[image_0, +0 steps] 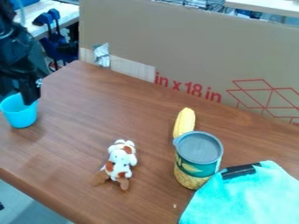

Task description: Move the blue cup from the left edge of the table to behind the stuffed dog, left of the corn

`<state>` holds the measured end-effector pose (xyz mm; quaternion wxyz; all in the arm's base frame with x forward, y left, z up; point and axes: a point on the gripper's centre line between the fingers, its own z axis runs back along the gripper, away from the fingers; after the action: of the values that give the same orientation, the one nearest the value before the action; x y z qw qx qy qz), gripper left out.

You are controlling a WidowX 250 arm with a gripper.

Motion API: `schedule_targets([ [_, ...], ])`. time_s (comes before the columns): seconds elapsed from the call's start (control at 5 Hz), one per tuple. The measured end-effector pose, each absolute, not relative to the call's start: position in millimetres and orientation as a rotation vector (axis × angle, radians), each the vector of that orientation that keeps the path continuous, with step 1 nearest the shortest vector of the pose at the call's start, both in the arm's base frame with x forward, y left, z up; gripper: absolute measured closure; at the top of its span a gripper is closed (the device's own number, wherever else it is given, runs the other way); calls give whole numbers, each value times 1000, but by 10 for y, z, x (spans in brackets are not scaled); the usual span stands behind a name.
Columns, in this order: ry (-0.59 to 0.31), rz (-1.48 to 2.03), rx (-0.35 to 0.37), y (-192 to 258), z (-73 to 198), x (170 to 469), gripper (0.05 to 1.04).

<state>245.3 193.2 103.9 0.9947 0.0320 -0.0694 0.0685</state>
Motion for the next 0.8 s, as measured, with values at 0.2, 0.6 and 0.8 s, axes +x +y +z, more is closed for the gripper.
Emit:
schedule_targets([
  [0.2,-125,167,60,2039,998,2431,82],
  [0.6,-117,214,59,2127,898,2410,82],
  [0.8,-147,217,56,2113,881,2484,82],
])
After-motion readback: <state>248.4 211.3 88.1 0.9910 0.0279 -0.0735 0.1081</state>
